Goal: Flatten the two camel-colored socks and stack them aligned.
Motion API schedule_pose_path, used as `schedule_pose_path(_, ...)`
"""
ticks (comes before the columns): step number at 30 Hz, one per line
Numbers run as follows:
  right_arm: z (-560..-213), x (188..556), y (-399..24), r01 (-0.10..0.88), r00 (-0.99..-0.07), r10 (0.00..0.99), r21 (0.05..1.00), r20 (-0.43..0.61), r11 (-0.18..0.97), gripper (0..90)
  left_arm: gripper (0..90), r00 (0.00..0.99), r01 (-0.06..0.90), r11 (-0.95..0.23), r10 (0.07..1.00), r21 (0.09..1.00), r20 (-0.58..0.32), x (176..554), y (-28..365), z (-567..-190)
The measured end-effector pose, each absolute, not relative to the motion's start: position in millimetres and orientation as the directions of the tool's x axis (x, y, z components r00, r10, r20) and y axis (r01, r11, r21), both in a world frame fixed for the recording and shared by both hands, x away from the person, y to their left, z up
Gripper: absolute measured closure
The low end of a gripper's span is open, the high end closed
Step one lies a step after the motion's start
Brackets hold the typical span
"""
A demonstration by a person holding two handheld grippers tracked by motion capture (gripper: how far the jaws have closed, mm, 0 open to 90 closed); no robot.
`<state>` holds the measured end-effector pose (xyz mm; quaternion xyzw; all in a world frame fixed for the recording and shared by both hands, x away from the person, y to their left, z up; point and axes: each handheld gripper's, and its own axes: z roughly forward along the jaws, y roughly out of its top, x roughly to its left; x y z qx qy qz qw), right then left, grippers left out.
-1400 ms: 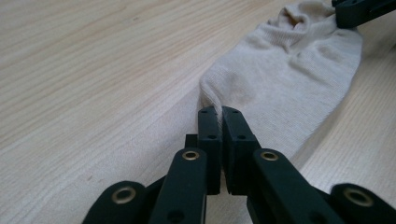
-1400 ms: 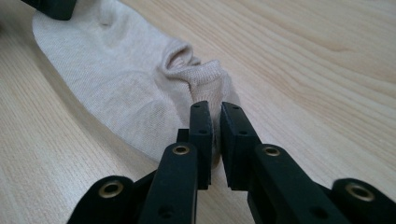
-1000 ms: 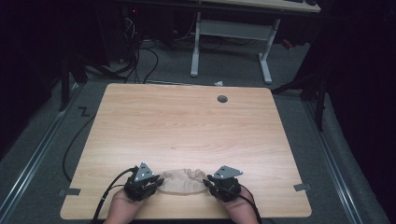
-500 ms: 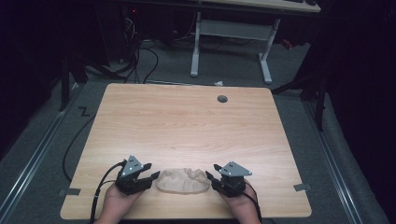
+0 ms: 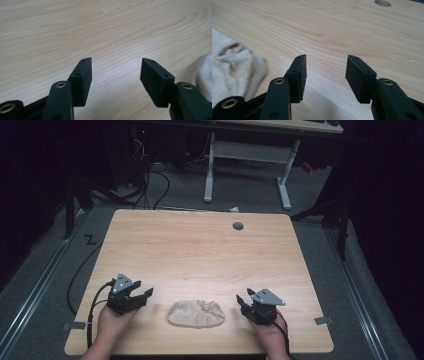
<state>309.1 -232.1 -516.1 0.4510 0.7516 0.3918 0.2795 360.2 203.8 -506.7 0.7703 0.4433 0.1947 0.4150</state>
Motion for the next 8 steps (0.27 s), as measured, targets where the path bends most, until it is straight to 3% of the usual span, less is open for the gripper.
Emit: schedule_pose_path(8,-516.0,316.2,-234.6,0.479,-0.423,0.905,0.837,-0.043,0.264,51.5,42.8,0.500,0.560,-0.238,0.861,0.793,-0.094,357.4,221.1,-510.7)
